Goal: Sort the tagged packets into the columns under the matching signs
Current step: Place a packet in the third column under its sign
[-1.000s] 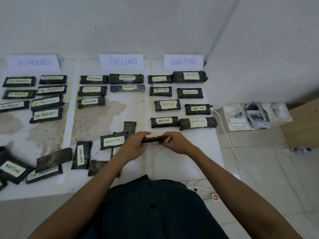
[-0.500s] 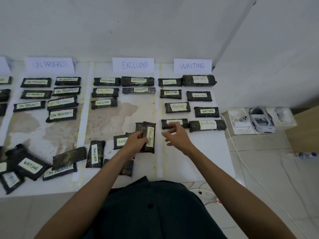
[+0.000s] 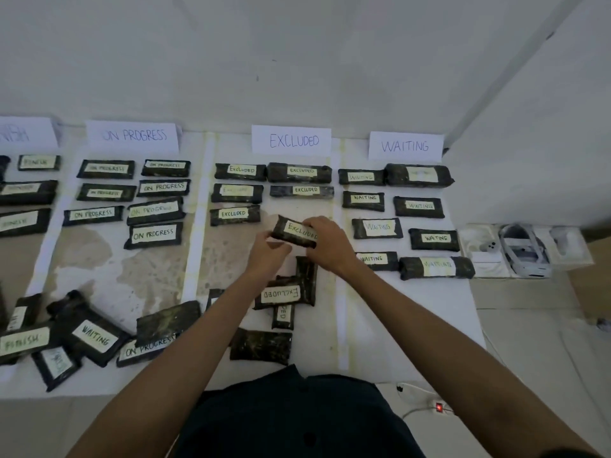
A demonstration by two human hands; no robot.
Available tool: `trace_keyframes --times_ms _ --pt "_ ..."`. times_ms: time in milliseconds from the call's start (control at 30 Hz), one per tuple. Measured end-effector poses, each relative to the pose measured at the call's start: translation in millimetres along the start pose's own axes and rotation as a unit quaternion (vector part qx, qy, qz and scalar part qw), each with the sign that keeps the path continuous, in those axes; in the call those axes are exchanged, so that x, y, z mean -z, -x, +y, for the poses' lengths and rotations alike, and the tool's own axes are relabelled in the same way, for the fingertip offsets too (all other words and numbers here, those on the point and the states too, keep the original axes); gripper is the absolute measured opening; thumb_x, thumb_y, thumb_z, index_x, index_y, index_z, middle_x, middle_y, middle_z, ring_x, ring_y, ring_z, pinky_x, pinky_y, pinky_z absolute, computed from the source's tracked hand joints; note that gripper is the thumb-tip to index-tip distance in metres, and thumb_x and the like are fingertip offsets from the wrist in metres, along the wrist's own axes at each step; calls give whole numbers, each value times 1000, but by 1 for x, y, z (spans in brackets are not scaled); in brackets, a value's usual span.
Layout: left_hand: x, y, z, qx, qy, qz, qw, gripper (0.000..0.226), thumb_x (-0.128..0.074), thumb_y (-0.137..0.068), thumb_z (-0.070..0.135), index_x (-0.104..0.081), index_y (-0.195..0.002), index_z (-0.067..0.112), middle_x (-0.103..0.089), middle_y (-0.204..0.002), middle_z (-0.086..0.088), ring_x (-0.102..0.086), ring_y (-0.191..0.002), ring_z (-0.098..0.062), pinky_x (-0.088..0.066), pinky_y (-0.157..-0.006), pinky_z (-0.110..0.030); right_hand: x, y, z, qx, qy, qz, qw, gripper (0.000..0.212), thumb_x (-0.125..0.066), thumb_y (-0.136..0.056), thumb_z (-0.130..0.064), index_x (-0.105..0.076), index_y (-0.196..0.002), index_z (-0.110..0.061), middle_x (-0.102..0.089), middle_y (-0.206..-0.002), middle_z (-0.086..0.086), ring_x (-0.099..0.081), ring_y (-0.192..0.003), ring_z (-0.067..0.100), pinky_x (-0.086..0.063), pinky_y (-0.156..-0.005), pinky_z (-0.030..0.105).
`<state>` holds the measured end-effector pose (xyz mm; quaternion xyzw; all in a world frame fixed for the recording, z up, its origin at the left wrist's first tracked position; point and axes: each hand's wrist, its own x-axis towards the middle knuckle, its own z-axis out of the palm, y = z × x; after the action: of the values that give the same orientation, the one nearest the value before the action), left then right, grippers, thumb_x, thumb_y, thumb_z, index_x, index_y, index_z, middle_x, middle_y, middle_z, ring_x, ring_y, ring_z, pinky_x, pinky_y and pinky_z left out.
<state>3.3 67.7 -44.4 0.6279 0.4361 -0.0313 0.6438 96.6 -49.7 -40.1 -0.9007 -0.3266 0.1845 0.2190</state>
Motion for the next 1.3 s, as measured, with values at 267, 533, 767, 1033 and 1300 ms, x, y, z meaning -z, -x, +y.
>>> trace_keyframes --times_ms 267,533,767,1033,1300 --pt "10 -50 20 -95 -174 -18 980 32 -56 -89 19 -56 -120 10 -62 -101 -7 -55 -78 -16 -39 -56 -22 1 -79 20 38 45 -66 996 50 -66 -76 -3 -54 -124 -11 -58 -126 12 -52 -114 29 -46 -95 41" --pt "13 -75 6 -113 -294 -38 948 52 -55 -85 11 -45 -135 11 -38 -127 -18 -41 -117 -30 -37 -97 -30 -16 -89 35 53 54 -76 994 51 -66 -78 -5 -54 -127 -10 -53 -132 13 -47 -123 30 -43 -99 43" --pt "31 -32 -4 -153 -284 -57 945 49 -60 -86 16 -45 -132 15 -45 -119 -7 -49 -99 -17 -45 -85 -28 -7 -33 18 30 31 -92 995 52 -69 -78 -16 -54 -128 -16 -54 -125 8 -48 -114 28 -43 -96 41" --pt "56 25 -61 -207 -527 -146 811 67 -71 -73 28 -44 -134 18 -48 -121 -10 -44 -108 -29 -44 -87 -39 -29 40 -15 79 78 -190 976 56 -74 -73 -34 -57 -124 -17 -55 -117 6 -45 -107 25 -35 -89 32" --pt "70 22 -60 -228 -447 -94 860 57 -63 -77 11 -46 -132 16 -45 -123 -12 -42 -113 -29 -44 -93 -39 -38 41 -43 -28 55 -250 966 25 -69 -83 -31 -59 -100 -16 -57 -105 9 -54 -96 25 -46 -77 33"
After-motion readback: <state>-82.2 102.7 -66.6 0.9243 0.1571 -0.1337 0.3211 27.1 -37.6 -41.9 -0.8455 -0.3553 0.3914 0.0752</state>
